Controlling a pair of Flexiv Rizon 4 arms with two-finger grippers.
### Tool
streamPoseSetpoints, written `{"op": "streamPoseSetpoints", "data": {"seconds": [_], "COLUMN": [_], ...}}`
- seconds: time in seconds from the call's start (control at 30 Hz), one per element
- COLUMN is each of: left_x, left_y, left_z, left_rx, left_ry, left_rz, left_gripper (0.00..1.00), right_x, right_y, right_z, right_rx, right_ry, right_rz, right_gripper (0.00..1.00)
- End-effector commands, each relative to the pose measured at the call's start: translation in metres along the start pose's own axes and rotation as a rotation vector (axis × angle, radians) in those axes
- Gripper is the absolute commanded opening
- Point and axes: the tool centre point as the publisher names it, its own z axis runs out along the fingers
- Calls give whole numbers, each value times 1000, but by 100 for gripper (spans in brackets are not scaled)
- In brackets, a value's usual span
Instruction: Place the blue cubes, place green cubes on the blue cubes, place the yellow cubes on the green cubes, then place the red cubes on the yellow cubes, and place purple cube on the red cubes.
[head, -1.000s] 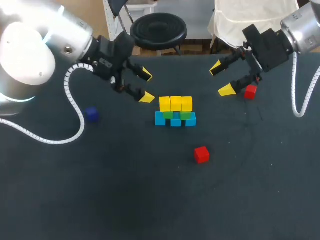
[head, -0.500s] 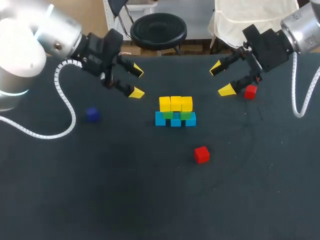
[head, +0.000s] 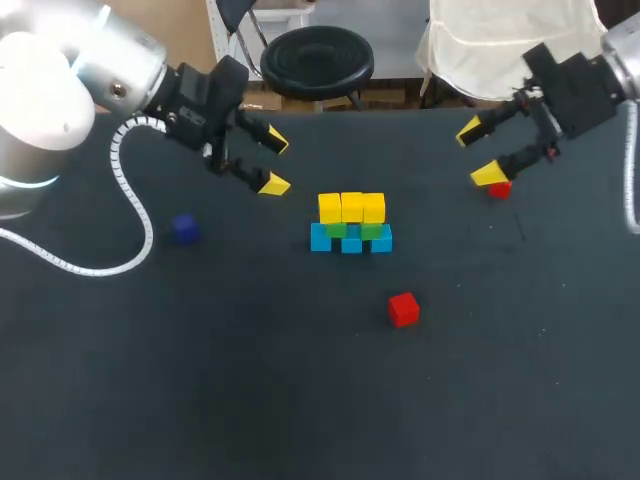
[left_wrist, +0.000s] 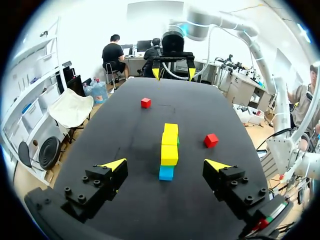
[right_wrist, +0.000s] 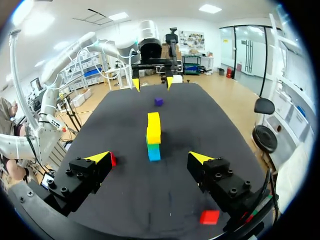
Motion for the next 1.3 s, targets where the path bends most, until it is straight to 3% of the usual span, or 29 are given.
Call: {"op": "streamPoseSetpoints", "data": {"seconds": [0.03,0.17,0.57,0.63,0.8,1.07,1.3], "left_x": [0,0,0,0,0,0,0], "left_y": [1,1,1,1,1,1,1], "left_z": [0,0,0,0,0,0,0], "left_rx": [2,2,2,2,2,2,2], "left_ry": [0,0,0,0,0,0,0], "left_rz": [1,1,1,1,1,1,1], "left_gripper": [100,100,100,100,100,100,100], "right_x": [20,26,26,39,59,86,111], "right_y": [5,0,0,-7,-28,-66,-74], "right_z": [-17,-23,-23,-28,-43,-33,-18], "right_rx": [35,7,7,-3,48,74,147], "right_ry": [-25,-5,-5,-81,-99,-32,-24], "right_rz": [11,106,106,110,109,139,188], "right_gripper": [100,100,100,100,100,100,100]}}
